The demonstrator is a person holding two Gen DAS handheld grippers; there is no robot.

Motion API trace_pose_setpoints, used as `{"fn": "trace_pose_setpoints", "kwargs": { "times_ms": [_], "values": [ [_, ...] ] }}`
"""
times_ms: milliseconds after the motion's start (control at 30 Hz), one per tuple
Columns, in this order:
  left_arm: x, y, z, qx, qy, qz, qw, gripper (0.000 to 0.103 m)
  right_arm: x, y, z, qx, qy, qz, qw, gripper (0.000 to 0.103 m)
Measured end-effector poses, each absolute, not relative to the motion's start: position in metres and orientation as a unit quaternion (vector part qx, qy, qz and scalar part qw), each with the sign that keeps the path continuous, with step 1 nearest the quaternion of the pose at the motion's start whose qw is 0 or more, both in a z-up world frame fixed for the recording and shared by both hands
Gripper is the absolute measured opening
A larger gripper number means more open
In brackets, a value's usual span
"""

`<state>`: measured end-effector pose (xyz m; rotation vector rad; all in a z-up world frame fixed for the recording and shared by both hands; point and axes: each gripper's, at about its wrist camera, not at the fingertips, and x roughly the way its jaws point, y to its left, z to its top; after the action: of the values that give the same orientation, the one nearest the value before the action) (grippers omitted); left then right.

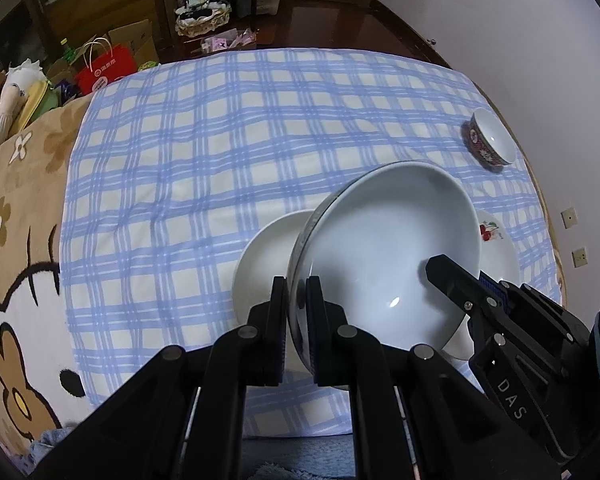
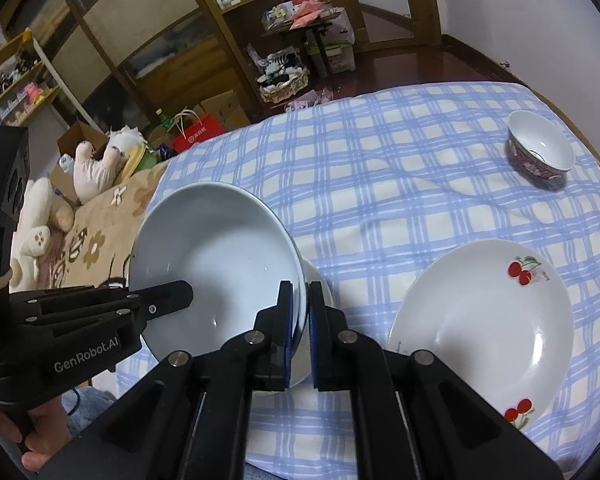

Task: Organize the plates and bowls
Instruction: 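Lift the second bowl with both grippers and carry it to the first bowl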

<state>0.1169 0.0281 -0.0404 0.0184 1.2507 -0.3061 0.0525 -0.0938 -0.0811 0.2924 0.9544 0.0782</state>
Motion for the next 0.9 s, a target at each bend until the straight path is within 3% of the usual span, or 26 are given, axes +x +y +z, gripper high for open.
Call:
{"fn": "trace_pose_setpoints", "kwargs": {
  "times_ms": [900],
  "values": [
    [0.115,0.035,-0.09,0.014,0.604,-0.128,0.786,0.01,0.054,-0.076,-0.13,0.129,0.507,0.02,0.852,0.008]
  ]
}}
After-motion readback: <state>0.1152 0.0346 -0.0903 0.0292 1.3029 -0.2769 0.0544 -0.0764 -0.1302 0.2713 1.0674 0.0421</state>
